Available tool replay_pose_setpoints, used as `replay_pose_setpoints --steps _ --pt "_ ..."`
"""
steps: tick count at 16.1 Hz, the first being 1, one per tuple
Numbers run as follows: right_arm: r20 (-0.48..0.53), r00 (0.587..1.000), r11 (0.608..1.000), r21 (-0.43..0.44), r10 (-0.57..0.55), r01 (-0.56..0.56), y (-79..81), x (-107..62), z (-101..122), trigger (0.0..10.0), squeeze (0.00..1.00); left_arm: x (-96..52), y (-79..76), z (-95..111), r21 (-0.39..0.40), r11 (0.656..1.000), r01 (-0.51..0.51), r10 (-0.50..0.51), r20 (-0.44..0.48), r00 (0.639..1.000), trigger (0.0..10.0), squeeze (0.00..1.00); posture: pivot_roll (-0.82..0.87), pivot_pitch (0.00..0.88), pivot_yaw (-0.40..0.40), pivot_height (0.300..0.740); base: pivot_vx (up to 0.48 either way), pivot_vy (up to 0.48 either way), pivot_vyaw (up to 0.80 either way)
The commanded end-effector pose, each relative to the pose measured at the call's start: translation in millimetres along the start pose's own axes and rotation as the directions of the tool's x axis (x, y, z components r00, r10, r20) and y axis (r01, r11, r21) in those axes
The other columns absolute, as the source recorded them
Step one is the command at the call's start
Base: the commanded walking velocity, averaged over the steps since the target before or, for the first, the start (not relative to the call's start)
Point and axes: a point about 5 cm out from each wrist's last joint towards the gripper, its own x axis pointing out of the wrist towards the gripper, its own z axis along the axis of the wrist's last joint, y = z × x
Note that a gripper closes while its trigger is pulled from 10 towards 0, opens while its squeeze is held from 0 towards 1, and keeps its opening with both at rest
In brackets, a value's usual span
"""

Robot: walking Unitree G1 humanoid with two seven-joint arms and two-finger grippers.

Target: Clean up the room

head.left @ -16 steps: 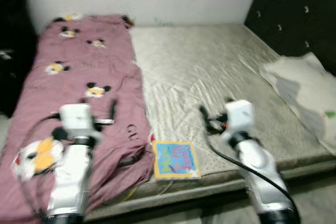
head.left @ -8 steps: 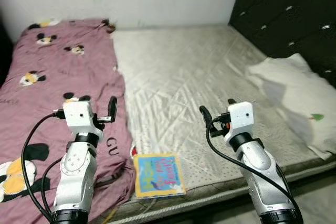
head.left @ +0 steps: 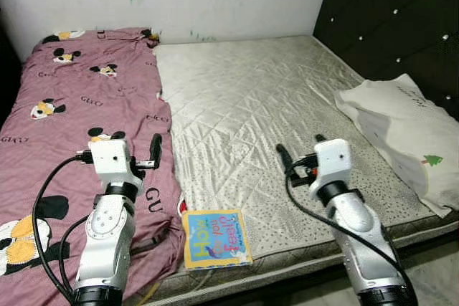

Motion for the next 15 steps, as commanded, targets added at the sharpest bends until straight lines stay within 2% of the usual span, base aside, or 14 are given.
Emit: replay_pose_setpoints --steps 1,4,5,6,7,8,9,10,12,13,14,15 --pt "0.010 1.000 1.000 0.019 -0.025 0.025 -5.6 2.2 4.3 10.0 0.00 -0.6 0.9 -0.4 0.011 1.000 -0.017 0.017 -0.012 1.000 10.0 0.00 -0.02 0.013 -0.039 0.740 0.000 0.000 0.00" --pt "-0.031 0.998 0.997 0.065 -0.049 0.051 -9.1 4.8 -1.5 10.0 0.00 12.3 2.7 0.5 0.077 0.996 0.044 -0.041 -0.038 0.998 10.0 0.00 -0.02 0.009 -0.042 0.740 0.000 0.000 0.00" --pt "-0.036 0.998 0.996 0.077 -0.048 0.051 -8.2 6.4 -2.2 10.0 0.00 18.0 5.6 -3.9 0.091 0.995 0.034 -0.026 -0.084 0.996 10.0 0.00 0.00 0.000 -0.065 0.740 0.000 0.000 0.00" --pt "-0.037 0.999 0.996 0.090 -0.027 0.030 -4.0 12.3 0.0 10.0 0.00 24.0 6.4 -11.3 0.090 0.990 0.105 -0.092 -0.141 0.986 10.0 0.00 0.02 0.000 -0.074 0.740 0.000 0.000 0.00" --pt "-0.027 1.000 0.997 0.076 -0.003 0.005 -0.9 15.8 2.2 10.0 0.00 25.7 0.4 -10.2 0.111 0.970 0.218 -0.204 -0.125 0.971 10.0 0.00 0.02 0.001 -0.076 0.740 0.000 0.000 0.00" --pt "-0.018 1.000 0.998 0.059 0.016 -0.015 3.0 20.9 4.2 10.0 0.00 28.9 -6.8 -9.7 0.166 0.936 0.312 -0.291 -0.138 0.947 10.0 0.00 0.02 0.005 -0.072 0.740 0.000 0.000 0.00" --pt "-0.011 1.000 0.998 0.065 0.013 -0.013 5.3 23.3 6.2 10.0 0.00 29.5 -13.2 -6.8 0.198 0.907 0.371 -0.349 -0.141 0.927 10.0 0.00 0.02 0.009 -0.067 0.740 0.000 0.000 0.00" --pt "-0.009 1.000 0.998 0.067 0.011 -0.010 6.4 22.9 6.5 10.0 0.00 28.3 -15.8 -6.3 0.195 0.899 0.392 -0.370 -0.141 0.918 10.0 0.00 0.01 0.015 -0.062 0.740 0.000 0.000 0.00" --pt "-0.019 1.000 0.997 0.069 -0.021 0.022 6.6 16.4 4.0 10.0 0.00 22.1 -16.9 -5.3 0.179 0.910 0.374 -0.358 -0.115 0.926 10.0 0.00 0.01 0.024 -0.058 0.740 0.000 0.000 0.00" --pt "-0.033 0.999 0.998 0.054 -0.028 0.030 7.7 7.4 -0.2 10.0 0.00 10.5 -17.0 -2.0 0.143 0.941 0.307 -0.305 -0.034 0.952 10.0 0.00 0.00 0.039 -0.054 0.740 0.000 0.000 0.00" --pt "-0.035 0.999 0.998 0.048 -0.031 0.033 7.4 5.5 -1.0 10.0 0.00 7.5 -16.6 -2.5 0.130 0.949 0.289 -0.287 -0.031 0.957 10.0 0.00 0.00 0.041 -0.054 0.740 0.000 0.000 0.00" --pt "-0.034 0.999 0.998 0.057 -0.032 0.034 6.1 1.1 -2.3 10.0 0.00 -5.0 -12.2 -8.0 0.081 0.981 0.178 -0.173 -0.065 0.983 10.0 0.00 0.00 0.052 -0.064 0.740 0.000 0.000 0.00"
